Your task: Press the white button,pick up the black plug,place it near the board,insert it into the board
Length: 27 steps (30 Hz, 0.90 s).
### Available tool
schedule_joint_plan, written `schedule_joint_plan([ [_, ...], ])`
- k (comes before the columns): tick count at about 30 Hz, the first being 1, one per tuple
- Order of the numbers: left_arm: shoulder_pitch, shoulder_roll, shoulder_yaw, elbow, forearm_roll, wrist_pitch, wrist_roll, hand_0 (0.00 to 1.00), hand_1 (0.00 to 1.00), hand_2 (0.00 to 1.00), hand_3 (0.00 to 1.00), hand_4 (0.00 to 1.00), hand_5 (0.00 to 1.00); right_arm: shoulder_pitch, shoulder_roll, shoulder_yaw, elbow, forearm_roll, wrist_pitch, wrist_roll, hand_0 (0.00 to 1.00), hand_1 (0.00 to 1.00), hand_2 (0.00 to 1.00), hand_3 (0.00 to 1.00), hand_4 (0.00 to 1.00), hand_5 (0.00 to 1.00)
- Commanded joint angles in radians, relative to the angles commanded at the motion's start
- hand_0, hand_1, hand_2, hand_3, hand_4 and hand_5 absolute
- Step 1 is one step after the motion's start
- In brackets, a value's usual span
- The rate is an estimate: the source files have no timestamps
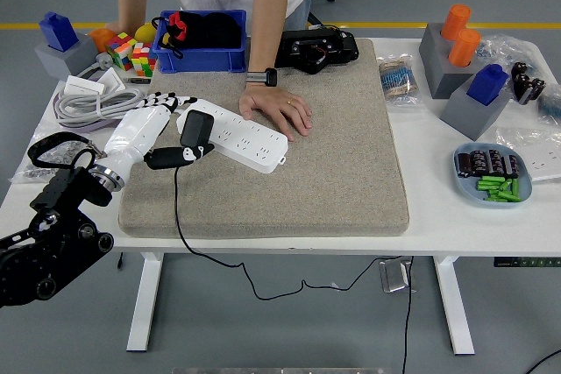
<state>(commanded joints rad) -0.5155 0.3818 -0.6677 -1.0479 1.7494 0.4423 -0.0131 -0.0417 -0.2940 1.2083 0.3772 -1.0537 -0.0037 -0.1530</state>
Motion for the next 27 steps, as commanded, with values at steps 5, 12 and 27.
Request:
schedule_joint_plan([
  [5,-0.003,-0.005,0.02,0.016,0.003,-0.002,0.003,0.968,0.946,0.877,0.864,0.851,0.652,0.002,-0.002,-0.003,0.0,0.001,0.0,0.001,0.777,0.672,0.651,0.606,0.654,0.418],
  [12,-0.01,-0.015,0.045,0.039,0.003,-0.007,0.011,0.969,0.948,0.88,0.861,0.843,0.657,0.001,-0.003,-0.008,0.0,0.002,0.0,0.001,0.777,0.673,0.65,0.606,0.654,0.418],
  [27,-0.054,-0.057,0.085,0.107,0.028,-0.019,0.045,0.973,0.957,0.895,0.846,0.838,0.663,0.0,-0.001,-0.008,0.0,0.004,0.0,0.001,0.778,0.674,0.65,0.607,0.654,0.418],
])
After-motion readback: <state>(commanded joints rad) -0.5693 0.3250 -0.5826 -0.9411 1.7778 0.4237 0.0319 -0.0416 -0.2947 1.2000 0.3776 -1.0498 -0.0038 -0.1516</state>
